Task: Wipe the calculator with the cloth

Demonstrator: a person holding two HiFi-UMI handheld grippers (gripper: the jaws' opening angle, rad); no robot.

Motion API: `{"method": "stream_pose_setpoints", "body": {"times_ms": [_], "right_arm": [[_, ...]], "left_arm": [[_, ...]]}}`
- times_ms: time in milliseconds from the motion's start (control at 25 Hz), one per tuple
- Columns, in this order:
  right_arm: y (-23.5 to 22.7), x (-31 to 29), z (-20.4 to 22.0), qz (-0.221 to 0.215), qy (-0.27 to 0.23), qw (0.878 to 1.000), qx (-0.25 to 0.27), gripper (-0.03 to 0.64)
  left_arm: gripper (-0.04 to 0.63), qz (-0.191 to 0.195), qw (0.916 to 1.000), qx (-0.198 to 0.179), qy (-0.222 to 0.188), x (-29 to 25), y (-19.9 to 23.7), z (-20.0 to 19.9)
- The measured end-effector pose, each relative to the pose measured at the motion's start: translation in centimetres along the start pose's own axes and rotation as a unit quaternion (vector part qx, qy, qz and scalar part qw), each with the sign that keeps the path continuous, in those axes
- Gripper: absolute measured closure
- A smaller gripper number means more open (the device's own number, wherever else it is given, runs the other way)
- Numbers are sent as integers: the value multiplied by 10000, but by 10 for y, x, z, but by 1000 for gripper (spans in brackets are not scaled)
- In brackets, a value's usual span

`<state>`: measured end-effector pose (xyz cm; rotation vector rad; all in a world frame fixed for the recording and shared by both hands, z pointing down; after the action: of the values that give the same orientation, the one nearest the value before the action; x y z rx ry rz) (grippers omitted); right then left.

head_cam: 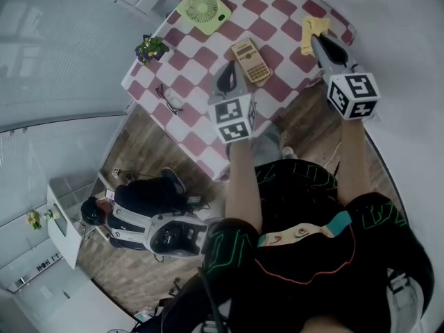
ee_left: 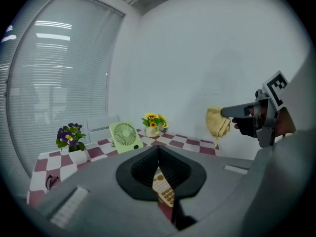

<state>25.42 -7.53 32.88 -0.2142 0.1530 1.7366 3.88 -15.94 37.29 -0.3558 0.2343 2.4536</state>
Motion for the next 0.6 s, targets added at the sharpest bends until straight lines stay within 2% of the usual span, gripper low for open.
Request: {"method": "stream_pose_setpoints", "body": {"times_ms": [160,320,480,600], "right_arm": [[16,-45,-4,-285,154,9993,165,581],[38,-86,0,-661,358,9956,566,581],[60,-124,4,-1001,516,9882,1038,581],[79,-150,9,-1329,650,9776,1500,581]], "left_arm": [[586,-154,9996,231,113,-19,32,5],[586,-257,9982,505,214,-35,57,19],[584,-448,9957,783,231,-42,88,30],[584,-599,9936,921,256,-44,108,38]]}}
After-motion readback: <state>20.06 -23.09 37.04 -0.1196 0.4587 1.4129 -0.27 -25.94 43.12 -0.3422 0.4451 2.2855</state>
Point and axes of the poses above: the fingertips, and each gripper's own axes: x backward along the fingers, y to its left, z out of its underside, the point moved 3 cm from there along x, backward along the fingers, and after that the axes turned 9 degrees about z, right-handed, at the moved point
